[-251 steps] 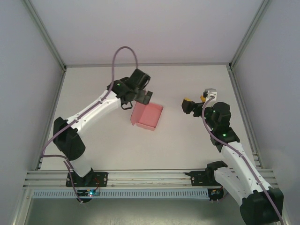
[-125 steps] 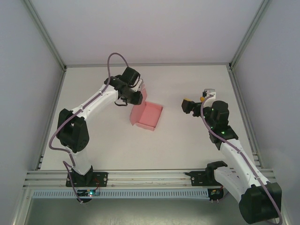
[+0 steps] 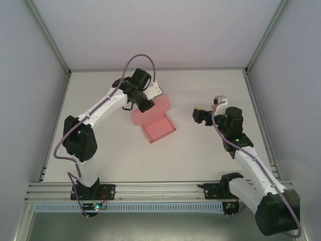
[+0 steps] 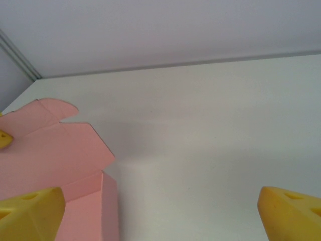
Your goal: Assemble paper box
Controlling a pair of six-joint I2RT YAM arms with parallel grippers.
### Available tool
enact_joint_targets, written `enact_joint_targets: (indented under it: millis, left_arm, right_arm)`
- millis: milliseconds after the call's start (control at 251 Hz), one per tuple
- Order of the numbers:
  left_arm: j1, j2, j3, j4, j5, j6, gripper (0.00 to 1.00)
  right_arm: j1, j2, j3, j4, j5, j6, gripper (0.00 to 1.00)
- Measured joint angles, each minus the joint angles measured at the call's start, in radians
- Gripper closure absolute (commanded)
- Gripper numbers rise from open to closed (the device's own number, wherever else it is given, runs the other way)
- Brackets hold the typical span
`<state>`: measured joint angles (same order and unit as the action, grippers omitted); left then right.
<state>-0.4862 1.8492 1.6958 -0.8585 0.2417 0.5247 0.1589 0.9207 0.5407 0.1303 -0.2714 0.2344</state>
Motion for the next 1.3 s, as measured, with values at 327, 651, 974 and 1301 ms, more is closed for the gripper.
enact_joint_targets:
  millis: [327,651,974,1301]
  left_arm:
    - [-0.037,0.117,0.132,-0.079,0.071,0.327,0.53]
    - [-0.029,0.063,0.087,-0.107,0.015,0.335,0.0]
    - [0.043,-0.007,-0.068,-0.108,-0.033,0.308,0.29]
    - [0.043,-0.007,-0.072,-0.107,-0.039,0.306,0.51]
  right_arm:
    - [0.0,0.111,0.009,-0.01,-0.212,-0.162,0.02]
    - [0.054,0.315,0.23,-0.124,-0.311,-0.376,0.03]
    - [0.129,0.575,0.491,-0.36,-0.321,-0.611,0.24]
    - [0.18,0.657,0.564,-0.497,-0.3,-0.705,0.46]
